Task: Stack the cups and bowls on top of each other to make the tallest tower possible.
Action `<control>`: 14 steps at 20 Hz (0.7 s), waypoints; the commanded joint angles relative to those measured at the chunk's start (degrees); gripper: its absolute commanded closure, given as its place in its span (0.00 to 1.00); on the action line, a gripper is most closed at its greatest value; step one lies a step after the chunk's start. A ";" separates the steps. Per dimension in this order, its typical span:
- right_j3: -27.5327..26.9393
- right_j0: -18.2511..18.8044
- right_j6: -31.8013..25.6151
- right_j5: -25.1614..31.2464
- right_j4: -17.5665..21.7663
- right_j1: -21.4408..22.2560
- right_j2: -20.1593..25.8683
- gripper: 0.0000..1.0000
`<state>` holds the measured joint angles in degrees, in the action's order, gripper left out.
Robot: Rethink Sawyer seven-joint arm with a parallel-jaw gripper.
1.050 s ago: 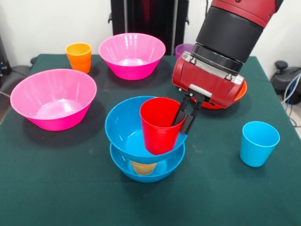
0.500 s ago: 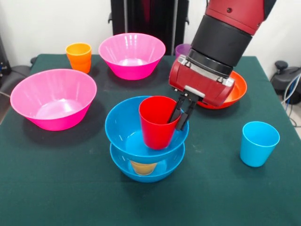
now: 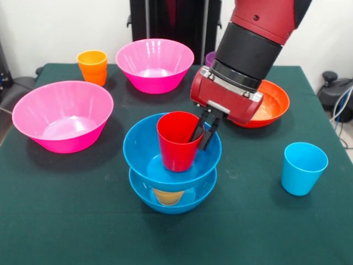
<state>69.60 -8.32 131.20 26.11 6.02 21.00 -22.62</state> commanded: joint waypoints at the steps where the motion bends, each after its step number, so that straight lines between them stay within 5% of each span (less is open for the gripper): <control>1: 3.25 -1.06 5.70 -2.47 1.38 0.14 1.75 1.00; 14: -1.05 -1.19 6.70 -2.25 -0.33 -1.79 0.36 1.00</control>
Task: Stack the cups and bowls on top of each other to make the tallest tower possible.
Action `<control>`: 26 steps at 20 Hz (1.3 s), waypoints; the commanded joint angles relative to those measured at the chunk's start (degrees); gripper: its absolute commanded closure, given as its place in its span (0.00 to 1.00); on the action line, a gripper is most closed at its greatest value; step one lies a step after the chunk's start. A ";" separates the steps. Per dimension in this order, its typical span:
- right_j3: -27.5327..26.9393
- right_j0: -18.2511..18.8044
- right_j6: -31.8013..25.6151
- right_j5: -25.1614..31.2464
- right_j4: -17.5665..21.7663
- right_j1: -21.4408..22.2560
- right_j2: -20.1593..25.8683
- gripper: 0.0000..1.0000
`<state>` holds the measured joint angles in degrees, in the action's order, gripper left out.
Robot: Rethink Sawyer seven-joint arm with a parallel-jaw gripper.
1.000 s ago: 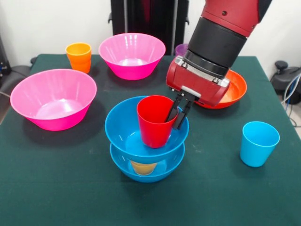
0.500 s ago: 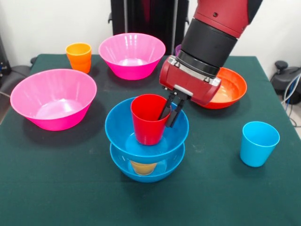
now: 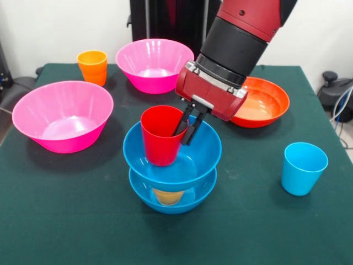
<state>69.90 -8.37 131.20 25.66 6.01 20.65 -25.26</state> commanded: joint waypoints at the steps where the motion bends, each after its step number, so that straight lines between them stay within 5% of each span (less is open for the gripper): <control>1: -1.11 -1.05 6.84 -1.93 -0.64 -1.35 3.38 1.00; 26: -2.67 -1.05 6.63 -1.60 -2.46 -2.26 4.30 1.00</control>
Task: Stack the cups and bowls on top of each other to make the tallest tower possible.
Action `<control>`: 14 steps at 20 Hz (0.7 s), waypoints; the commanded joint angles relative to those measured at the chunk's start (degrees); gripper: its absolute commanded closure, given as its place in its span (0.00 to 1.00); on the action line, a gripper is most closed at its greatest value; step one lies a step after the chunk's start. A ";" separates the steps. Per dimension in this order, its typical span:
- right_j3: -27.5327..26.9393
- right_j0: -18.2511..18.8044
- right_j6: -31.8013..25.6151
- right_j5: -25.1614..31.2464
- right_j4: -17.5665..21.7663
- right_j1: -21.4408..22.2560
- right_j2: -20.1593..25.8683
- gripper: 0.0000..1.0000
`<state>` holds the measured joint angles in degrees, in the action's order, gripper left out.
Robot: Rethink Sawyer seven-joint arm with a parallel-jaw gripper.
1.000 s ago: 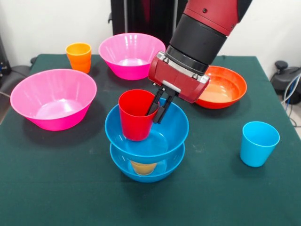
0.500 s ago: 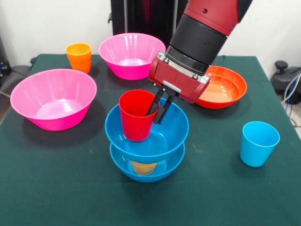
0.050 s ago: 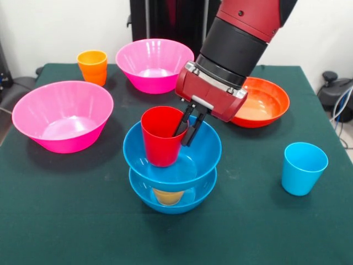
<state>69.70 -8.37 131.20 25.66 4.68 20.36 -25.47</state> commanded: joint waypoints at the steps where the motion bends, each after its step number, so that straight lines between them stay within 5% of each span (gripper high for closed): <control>1: -2.58 -1.22 6.79 -1.44 -1.12 -2.08 4.22 1.00; 14: -2.25 0.20 5.23 -2.75 -1.66 -1.72 6.78 1.00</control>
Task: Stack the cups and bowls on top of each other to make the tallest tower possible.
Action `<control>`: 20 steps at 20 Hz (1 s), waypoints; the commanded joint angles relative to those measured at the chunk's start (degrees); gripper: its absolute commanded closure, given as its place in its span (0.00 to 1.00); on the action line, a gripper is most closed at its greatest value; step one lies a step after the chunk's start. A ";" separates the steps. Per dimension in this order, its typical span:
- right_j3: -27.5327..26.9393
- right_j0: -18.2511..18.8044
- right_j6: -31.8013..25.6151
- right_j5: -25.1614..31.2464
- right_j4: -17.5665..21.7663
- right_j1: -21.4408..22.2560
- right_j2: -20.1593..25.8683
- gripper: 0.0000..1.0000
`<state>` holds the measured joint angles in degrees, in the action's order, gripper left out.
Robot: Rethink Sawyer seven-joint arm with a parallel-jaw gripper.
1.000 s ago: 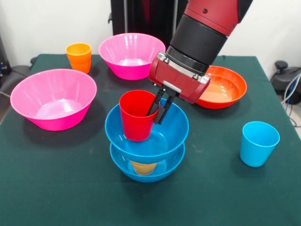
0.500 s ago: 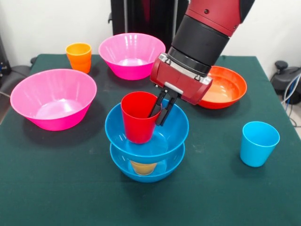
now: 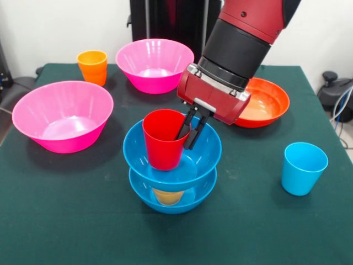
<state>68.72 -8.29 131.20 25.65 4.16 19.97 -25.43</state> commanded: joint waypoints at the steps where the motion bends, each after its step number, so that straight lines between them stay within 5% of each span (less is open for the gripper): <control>1: -1.28 0.10 5.26 -2.70 -1.17 -1.38 6.68 1.00; 20: -0.28 1.65 3.98 -3.00 -1.41 -0.68 9.18 1.00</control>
<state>68.69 -7.68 131.20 24.64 3.96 19.67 -24.03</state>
